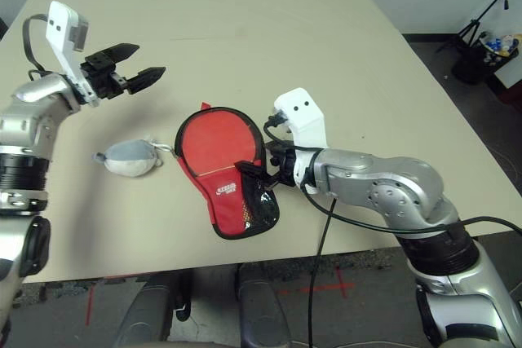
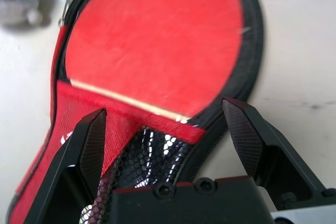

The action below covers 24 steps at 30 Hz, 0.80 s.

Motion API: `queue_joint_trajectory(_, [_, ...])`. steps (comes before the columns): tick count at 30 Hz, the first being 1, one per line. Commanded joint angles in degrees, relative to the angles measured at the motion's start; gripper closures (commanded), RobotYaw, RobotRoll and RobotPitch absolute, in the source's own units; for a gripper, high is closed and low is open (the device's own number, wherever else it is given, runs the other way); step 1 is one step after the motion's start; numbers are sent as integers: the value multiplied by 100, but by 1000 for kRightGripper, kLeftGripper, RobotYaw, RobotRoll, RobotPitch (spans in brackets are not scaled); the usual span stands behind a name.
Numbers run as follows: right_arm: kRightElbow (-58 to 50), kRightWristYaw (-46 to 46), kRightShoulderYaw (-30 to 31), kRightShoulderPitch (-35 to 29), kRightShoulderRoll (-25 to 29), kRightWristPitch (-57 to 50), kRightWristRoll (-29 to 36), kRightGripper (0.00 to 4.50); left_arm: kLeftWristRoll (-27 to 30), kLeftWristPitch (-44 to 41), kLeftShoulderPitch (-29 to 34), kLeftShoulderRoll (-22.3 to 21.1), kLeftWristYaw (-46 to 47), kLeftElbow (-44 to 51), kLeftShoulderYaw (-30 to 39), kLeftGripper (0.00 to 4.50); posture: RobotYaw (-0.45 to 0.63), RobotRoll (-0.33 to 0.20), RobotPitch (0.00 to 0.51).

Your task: Store the ping-pong paddle in its case and zip it.

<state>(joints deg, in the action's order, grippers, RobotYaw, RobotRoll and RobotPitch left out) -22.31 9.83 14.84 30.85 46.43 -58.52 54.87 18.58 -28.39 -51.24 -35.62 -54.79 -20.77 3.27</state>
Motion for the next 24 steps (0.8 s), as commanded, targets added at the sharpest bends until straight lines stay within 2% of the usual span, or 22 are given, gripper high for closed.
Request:
queue_joint_trajectory(1, [-82, 543, 338, -95, -168, 136, -628, 14, 95, -754, 145, -689, -855, 590, -407, 0, -33, 0, 182])
queue_joint_trajectory(4, [-42, 898, 470, -93, -320, 146, -998, 14, 118, -1127, 298, -1203, -1316, 947, -645, 0, -26, 0, 183])
queue_joint_trajectory(9, [45, 1378, 532, -110, -478, 95, -1468, 14, 192, -1506, 540, -1632, -1693, 1432, -851, 0, -12, 0, 183])
queue_joint_trajectory(16, [255, 1843, 585, -154, -561, 87, -2065, 14, -45, -1371, 1019, -1812, -1759, 1882, -1185, 0, -9, 0, 184])
queue_joint_trajectory(24, [356, 2161, 559, -161, -738, 40, -2472, 14, -496, -932, 1064, -2021, -1984, 1819, -1539, 0, -11, 0, 186])
